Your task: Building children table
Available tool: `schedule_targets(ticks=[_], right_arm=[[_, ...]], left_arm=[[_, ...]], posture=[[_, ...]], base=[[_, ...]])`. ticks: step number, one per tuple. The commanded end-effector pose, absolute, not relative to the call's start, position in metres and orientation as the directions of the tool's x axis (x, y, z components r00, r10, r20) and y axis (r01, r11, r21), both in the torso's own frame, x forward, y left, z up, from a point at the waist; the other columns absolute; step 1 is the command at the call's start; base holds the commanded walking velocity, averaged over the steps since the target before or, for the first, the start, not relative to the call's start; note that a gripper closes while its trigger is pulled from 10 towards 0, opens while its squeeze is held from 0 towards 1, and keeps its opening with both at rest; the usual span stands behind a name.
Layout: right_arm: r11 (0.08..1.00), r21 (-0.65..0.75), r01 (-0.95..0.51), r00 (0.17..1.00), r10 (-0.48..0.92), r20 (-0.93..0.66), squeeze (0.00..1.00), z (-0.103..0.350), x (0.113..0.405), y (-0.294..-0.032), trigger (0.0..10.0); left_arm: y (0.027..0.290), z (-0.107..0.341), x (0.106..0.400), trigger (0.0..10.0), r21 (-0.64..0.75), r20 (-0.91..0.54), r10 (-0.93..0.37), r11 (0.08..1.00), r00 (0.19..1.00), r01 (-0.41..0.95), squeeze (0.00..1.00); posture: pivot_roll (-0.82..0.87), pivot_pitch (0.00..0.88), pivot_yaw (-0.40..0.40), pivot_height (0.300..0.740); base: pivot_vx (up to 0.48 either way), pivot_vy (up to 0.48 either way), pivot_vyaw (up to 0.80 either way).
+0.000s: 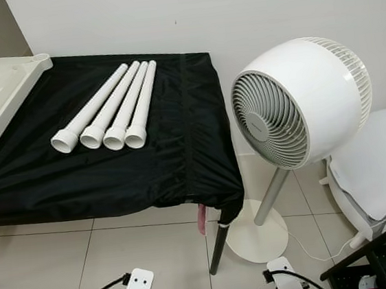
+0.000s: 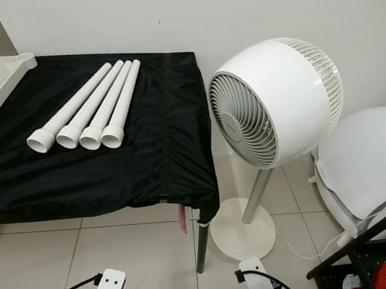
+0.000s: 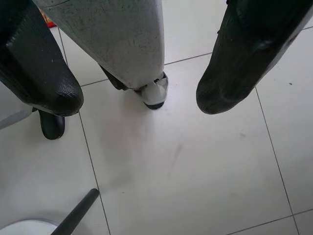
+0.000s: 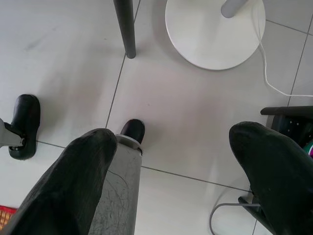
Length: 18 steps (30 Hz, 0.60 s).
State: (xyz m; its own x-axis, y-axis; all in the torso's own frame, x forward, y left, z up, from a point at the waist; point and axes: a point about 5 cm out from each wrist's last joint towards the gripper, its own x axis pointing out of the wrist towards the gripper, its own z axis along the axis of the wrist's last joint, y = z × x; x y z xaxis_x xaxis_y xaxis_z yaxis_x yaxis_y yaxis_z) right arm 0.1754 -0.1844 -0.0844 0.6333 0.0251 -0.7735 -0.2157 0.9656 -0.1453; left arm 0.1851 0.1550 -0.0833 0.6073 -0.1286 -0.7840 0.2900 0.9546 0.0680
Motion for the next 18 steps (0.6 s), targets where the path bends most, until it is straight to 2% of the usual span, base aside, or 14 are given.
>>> schedule_targets(ticks=[1,18], right_arm=[[0.966,-0.148,-0.211,0.612,0.012,-0.791,0.00,-0.0874,0.1695,-0.1864,10.0],[0.967,-0.148,-0.205,0.605,0.007,-0.796,0.00,-0.0886,0.1673,-0.1860,10.0]], left_arm=[[0.1569,-0.0878,0.1772,10.0,0.082,-0.806,-0.093,0.960,0.584,0.266,0.00],[0.1601,-0.0902,0.1729,10.0,0.082,-0.823,-0.075,0.965,0.563,0.248,0.00]], posture=[[0.10,0.000,-0.029,0.740],[0.10,0.000,-0.026,0.740]], base=[[0.000,0.000,0.00],[0.000,0.000,0.00]])
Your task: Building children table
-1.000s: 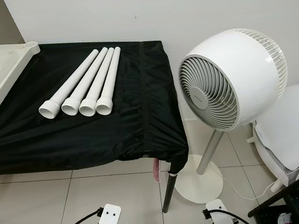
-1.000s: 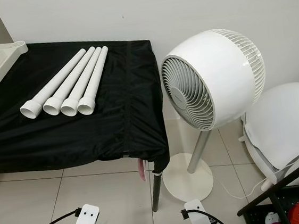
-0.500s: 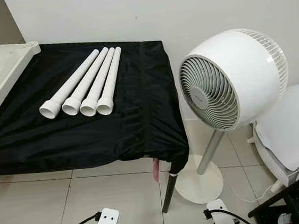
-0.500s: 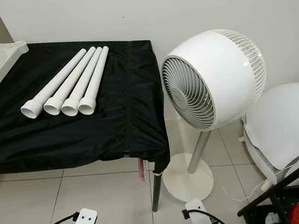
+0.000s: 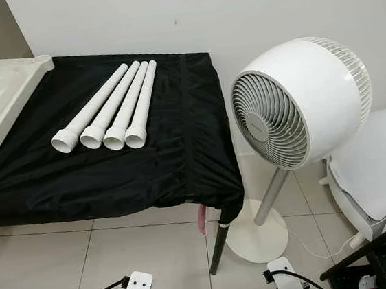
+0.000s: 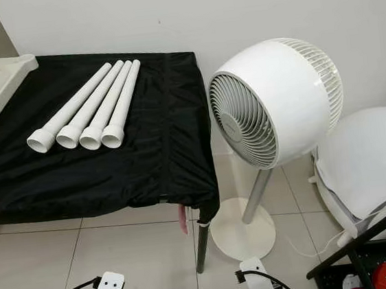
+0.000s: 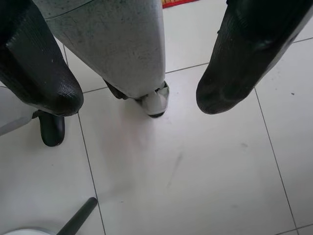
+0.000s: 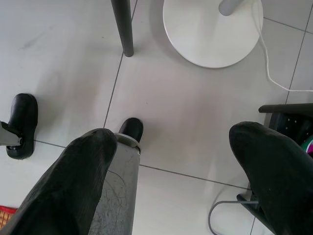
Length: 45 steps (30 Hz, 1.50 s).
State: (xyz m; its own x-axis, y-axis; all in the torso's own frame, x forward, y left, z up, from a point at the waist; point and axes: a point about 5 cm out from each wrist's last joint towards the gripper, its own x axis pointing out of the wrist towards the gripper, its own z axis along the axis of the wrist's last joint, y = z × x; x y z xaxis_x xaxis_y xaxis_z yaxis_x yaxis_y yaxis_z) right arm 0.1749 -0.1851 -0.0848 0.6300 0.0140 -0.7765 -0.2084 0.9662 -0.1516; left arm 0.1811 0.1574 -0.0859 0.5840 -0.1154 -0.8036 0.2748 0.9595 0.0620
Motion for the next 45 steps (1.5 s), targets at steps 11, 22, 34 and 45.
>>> schedule_targets(ticks=[11,22,34,45], right_arm=[[0.968,-0.147,-0.204,0.605,0.007,-0.796,0.00,-0.0887,0.1671,-0.1861,10.0],[0.968,-0.143,-0.205,0.614,0.013,-0.789,0.00,-0.0873,0.1708,-0.1832,10.0],[0.968,-0.142,-0.207,0.617,0.017,-0.787,0.00,-0.0867,0.1725,-0.1819,10.0],[0.967,-0.140,-0.211,0.613,0.019,-0.790,0.00,-0.0875,0.1710,-0.1814,10.0]], left_arm=[[0.1605,-0.0898,0.1733,10.0,0.080,-0.819,-0.079,0.965,0.568,0.250,0.00],[0.1620,-0.0896,0.1739,10.0,0.077,-0.821,-0.073,0.968,0.566,0.237,0.00],[0.1634,-0.0891,0.1748,10.0,0.075,-0.820,-0.068,0.972,0.569,0.224,0.00],[0.1644,-0.0895,0.1739,10.0,0.076,-0.822,-0.063,0.973,0.566,0.219,0.00]], posture=[[0.10,0.000,-0.024,0.740],[0.11,0.000,-0.022,0.740],[0.11,0.000,-0.022,0.740],[0.12,0.000,-0.022,0.740]], base=[[0.000,0.000,0.00],[0.000,0.000,0.00],[0.000,0.311,0.00],[0.000,0.361,0.00]])
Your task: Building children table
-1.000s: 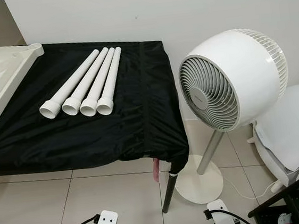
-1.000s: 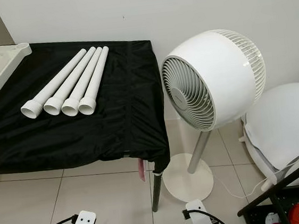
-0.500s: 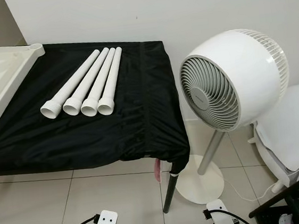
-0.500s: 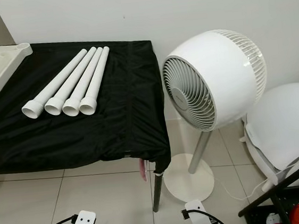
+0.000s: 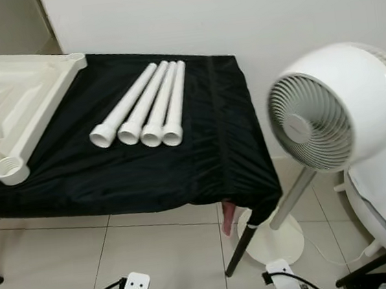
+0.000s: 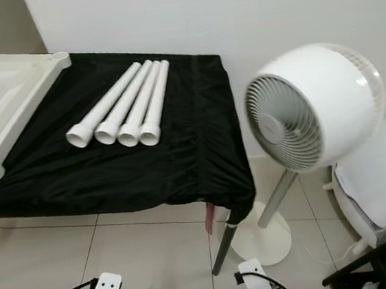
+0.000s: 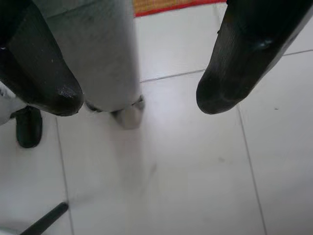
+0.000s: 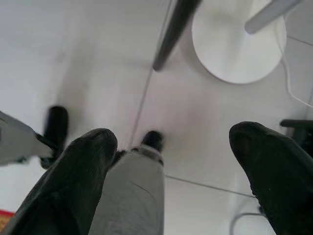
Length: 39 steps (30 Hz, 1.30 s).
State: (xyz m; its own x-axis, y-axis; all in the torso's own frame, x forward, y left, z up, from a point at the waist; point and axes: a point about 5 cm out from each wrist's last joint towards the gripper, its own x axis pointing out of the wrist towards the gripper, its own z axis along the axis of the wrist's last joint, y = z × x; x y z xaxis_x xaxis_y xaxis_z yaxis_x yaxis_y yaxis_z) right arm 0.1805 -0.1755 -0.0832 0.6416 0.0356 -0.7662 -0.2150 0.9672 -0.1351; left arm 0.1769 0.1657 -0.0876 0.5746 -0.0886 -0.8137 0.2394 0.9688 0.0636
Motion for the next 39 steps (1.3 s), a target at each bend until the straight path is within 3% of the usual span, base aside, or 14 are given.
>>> schedule_targets(ticks=[1,39], right_arm=[[0.967,-0.140,-0.211,0.612,0.020,-0.790,0.00,-0.0876,0.1708,-0.1812,10.0],[0.966,-0.136,-0.220,0.614,0.029,-0.789,0.00,-0.0874,0.1712,-0.1804,10.0]], left_arm=[[0.1646,-0.0896,0.1737,10.0,0.076,-0.822,-0.063,0.973,0.566,0.218,0.00],[0.1649,-0.0905,0.1714,10.0,0.072,-0.823,-0.061,0.975,0.565,0.211,0.00]], posture=[[0.12,0.000,-0.023,0.740],[0.13,0.000,-0.026,0.740]], base=[[0.000,0.356,0.00],[0.000,0.322,0.00]])
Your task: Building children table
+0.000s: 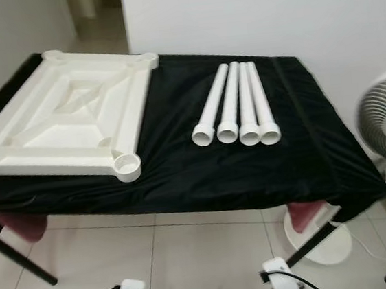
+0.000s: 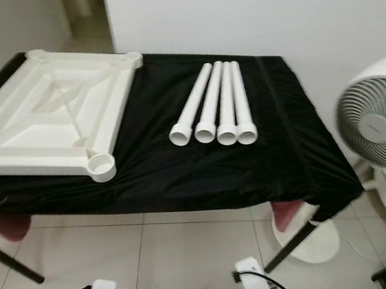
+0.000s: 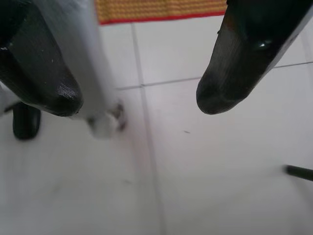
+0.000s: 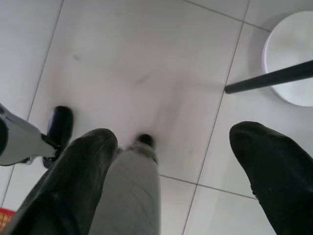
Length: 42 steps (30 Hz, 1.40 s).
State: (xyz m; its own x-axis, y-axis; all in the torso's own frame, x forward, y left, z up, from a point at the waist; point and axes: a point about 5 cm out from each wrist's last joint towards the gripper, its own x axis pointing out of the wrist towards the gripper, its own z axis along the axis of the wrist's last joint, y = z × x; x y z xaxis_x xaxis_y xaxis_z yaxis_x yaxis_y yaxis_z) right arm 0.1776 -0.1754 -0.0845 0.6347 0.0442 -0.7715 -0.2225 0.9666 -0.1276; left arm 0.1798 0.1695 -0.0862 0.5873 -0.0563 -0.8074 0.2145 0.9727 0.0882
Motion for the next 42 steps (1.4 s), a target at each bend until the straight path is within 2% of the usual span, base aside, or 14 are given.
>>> schedule_targets(ticks=[1,8,25,26,29,30,33,34,36,37,38,40,42], right_arm=[[0.966,-0.136,-0.220,0.615,0.029,-0.788,0.00,-0.087,0.171,-0.180,10.0],[0.966,-0.136,-0.221,0.617,0.031,-0.786,0.00,-0.087,0.172,-0.179,10.0],[0.962,-0.139,-0.233,0.630,0.041,-0.776,0.00,-0.085,0.176,-0.179,10.0],[0.967,-0.117,-0.228,0.634,0.055,-0.772,1.00,-0.084,0.176,-0.179,10.0],[0.969,-0.101,-0.223,0.637,0.066,-0.768,1.00,-0.084,0.177,-0.179,10.0],[0.972,-0.079,-0.223,0.644,0.086,-0.760,1.00,-0.083,0.178,-0.178,10.0],[0.967,-0.082,-0.241,0.666,0.103,-0.738,1.00,-0.080,0.183,-0.176,10.0],[0.966,-0.079,-0.246,0.670,0.110,-0.734,1.00,-0.079,0.183,-0.176,10.0],[0.965,-0.068,-0.252,0.672,0.123,-0.730,1.00,-0.079,0.184,-0.175,10.0],[0.963,-0.032,-0.267,0.670,0.161,-0.725,0.00,-0.078,0.185,-0.174,10.0],[0.963,-0.032,-0.267,0.670,0.161,-0.725,0.00,-0.078,0.185,-0.174,10.0],[0.947,0.027,-0.320,0.663,0.245,-0.707,0.00,-0.075,0.187,-0.172,10.0],[0.947,0.027,-0.320,0.663,0.245,-0.707,0.00,-0.075,0.187,-0.172,10.0]], left_arm=[[0.165,-0.090,0.172,10.0,0.073,-0.822,-0.061,0.975,0.566,0.211,0.00],[0.165,-0.090,0.174,10.0,0.074,-0.820,-0.060,0.975,0.569,0.211,0.00],[0.167,-0.086,0.181,10.0,0.118,-0.804,-0.074,0.953,0.590,0.280,0.00],[0.167,-0.085,0.182,10.0,0.106,-0.798,-0.086,0.954,0.596,0.280,0.11],[0.167,-0.084,0.182,10.0,0.096,-0.794,-0.095,0.956,0.600,0.278,0.11],[0.167,-0.083,0.184,10.0,0.083,-0.784,-0.111,0.956,0.611,0.281,1.00],[0.167,-0.078,0.193,10.0,0.104,-0.759,-0.127,0.945,0.639,0.311,1.00],[0.167,-0.076,0.195,10.0,0.105,-0.753,-0.133,0.942,0.645,0.318,0.92],[0.166,-0.075,0.198,10.0,0.100,-0.746,-0.147,0.940,0.650,0.328,0.92],[0.163,-0.072,0.202,10.0,0.095,-0.732,-0.183,0.927,0.657,0.363,0.00],[0.163,-0.072,0.202,10.0,0.095,-0.732,-0.183,0.927,0.657,0.363,0.00],[0.157,-0.067,0.208,10.0,0.071,-0.699,-0.276,0.891,0.660,0.448,0.00],[0.157,-0.067,0.208,10.0,0.071,-0.699,-0.276,0.891,0.660,0.448,0.00]], posture=[[0.13,0.000,-0.026,0.740],[0.13,0.000,-0.025,0.740],[0.13,0.000,-0.024,0.740],[0.13,0.000,-0.023,0.740],[0.13,0.000,-0.023,0.740],[0.13,0.000,-0.023,0.740],[0.13,0.013,-0.022,0.740],[0.13,0.015,-0.021,0.740],[0.13,0.017,-0.021,0.740],[0.13,0.022,-0.020,0.740],[0.13,0.022,-0.020,0.740],[0.13,0.028,-0.019,0.740],[0.13,0.028,-0.019,0.740]], base=[[0.000,0.274,0.00],[0.000,0.261,0.00],[0.000,0.000,0.00],[0.000,0.000,0.00],[0.000,0.000,0.00],[0.000,0.000,0.00],[0.000,0.000,0.00],[0.000,0.000,0.00],[0.000,0.000,0.00],[0.000,0.000,0.00],[0.000,0.000,0.00],[0.000,0.000,0.00],[0.000,0.000,0.00]])
